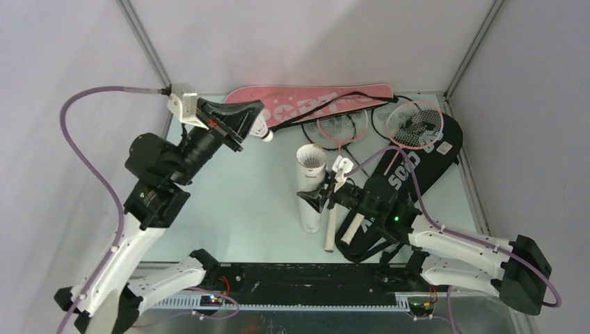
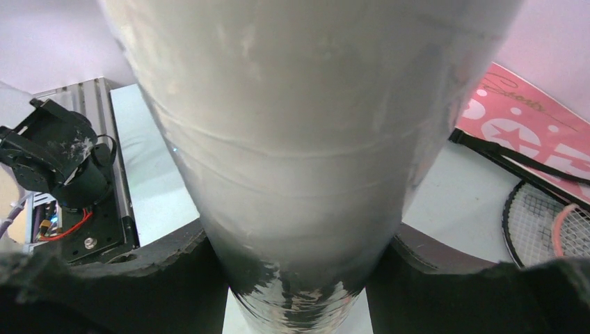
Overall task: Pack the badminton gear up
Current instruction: Place the shuttlecock at the shuttle tube.
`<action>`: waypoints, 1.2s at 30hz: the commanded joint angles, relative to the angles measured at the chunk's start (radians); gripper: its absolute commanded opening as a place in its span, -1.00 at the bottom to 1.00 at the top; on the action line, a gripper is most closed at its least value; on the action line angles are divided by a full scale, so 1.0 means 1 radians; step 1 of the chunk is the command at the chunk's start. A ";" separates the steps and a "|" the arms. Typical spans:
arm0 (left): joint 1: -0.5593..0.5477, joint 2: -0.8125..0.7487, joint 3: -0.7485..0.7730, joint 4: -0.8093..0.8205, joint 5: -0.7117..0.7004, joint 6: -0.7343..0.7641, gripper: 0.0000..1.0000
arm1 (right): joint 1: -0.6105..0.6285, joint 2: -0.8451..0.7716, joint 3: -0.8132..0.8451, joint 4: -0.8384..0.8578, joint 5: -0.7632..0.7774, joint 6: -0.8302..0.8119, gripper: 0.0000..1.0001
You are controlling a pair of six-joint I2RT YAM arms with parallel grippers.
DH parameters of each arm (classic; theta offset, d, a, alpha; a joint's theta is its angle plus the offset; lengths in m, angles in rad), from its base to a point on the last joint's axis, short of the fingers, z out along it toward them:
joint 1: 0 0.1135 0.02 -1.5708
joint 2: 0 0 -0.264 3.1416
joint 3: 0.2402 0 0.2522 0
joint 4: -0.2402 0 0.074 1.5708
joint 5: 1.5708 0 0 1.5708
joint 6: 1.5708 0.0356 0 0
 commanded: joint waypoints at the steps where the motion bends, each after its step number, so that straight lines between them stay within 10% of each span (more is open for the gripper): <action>1: -0.123 0.107 0.190 0.004 0.119 0.131 -1.00 | 0.011 0.015 0.029 0.042 -0.053 0.006 0.17; 12: -0.355 0.255 0.247 -0.070 0.065 0.279 -1.00 | 0.029 -0.010 0.030 0.005 -0.011 0.001 0.17; 29: -0.384 0.180 -0.003 -0.089 0.052 0.222 -1.00 | 0.036 -0.025 0.030 -0.022 -0.004 0.003 0.17; 36: -0.387 0.201 0.073 -0.244 0.039 0.211 -0.19 | 0.037 -0.015 0.032 -0.020 -0.015 0.008 0.17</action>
